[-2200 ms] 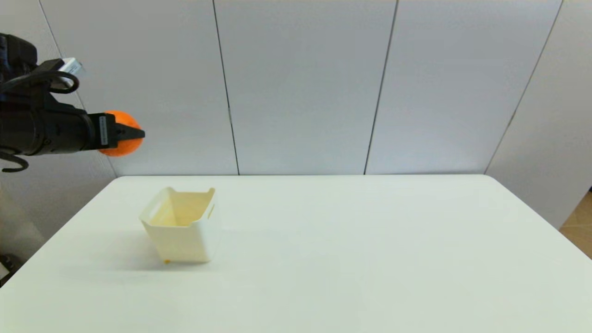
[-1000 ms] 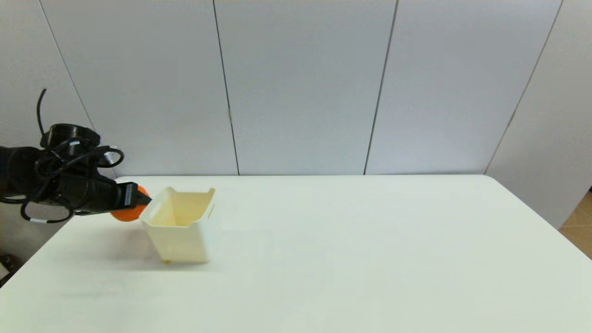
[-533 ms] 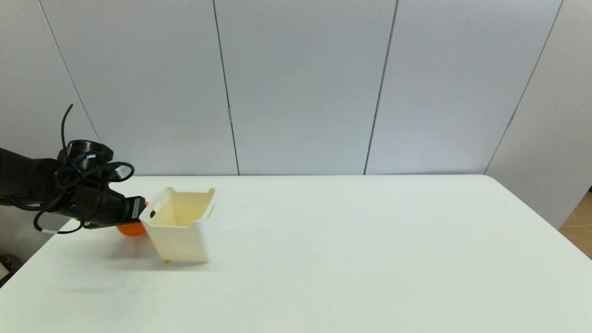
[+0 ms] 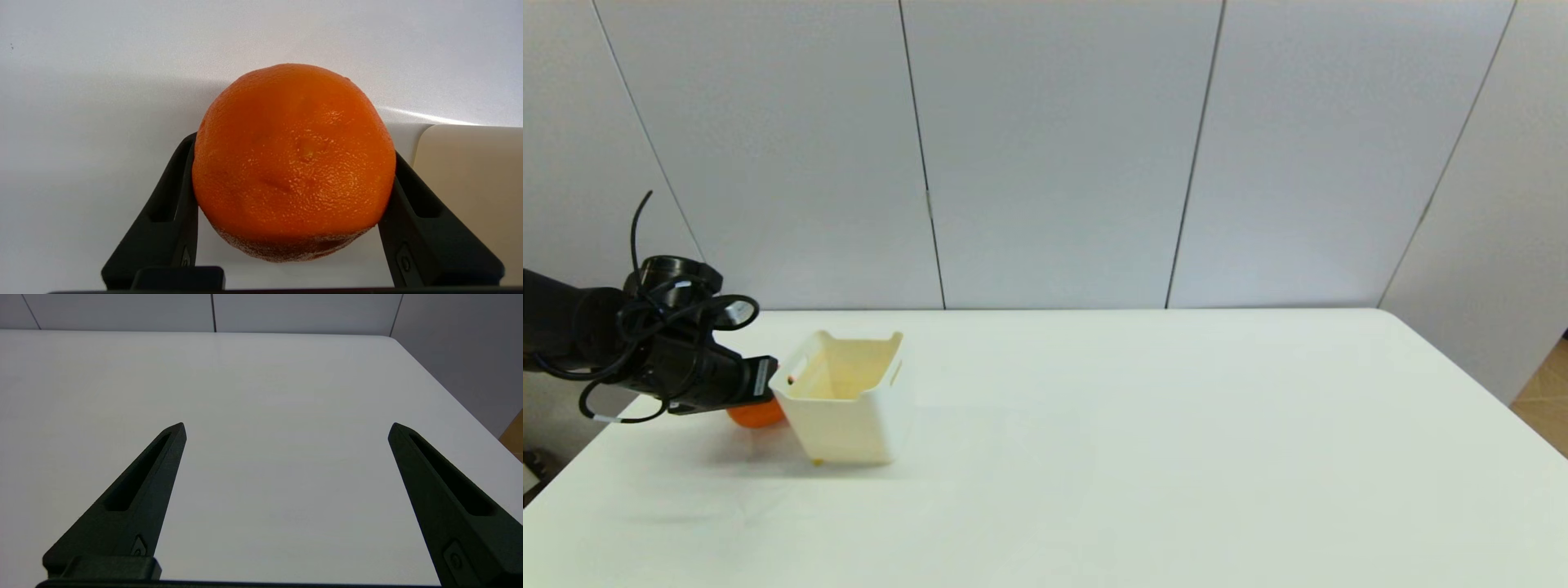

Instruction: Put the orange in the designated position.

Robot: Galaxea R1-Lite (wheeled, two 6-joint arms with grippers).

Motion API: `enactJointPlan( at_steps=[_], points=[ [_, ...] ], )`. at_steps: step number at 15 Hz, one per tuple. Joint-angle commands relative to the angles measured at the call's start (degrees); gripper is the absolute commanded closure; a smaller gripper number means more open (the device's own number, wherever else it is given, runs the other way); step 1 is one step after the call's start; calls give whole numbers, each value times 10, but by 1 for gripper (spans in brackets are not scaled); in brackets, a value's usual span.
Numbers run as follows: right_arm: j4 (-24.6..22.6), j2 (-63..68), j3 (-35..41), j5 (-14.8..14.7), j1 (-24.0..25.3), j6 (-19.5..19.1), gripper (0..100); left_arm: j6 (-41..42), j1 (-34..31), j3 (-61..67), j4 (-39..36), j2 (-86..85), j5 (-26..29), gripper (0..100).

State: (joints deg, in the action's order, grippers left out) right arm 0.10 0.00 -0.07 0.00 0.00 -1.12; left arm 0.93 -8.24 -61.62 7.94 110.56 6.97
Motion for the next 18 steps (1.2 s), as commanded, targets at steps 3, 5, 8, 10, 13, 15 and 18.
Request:
enactJointPlan(
  at_steps=[3,5,8,10,13,15,18],
  points=[
    [0,1,0,0,0,0,0,0,0,10,0,-9,1,0],
    [0,1,0,0,0,0,0,0,0,11,0,-10,1,0],
    [0,1,0,0,0,0,0,0,0,-2,-2,-23,1,0],
    [0,1,0,0,0,0,0,0,0,-31,-2,-36,1,0],
    [0,1,0,0,0,0,0,0,0,-92,-2,-54,1,0],
    [0,1,0,0,0,0,0,0,0,-133,-2,-66,1,0],
    [0,1,0,0,0,0,0,0,1,-204,-2,-87,2,0]
  ],
)
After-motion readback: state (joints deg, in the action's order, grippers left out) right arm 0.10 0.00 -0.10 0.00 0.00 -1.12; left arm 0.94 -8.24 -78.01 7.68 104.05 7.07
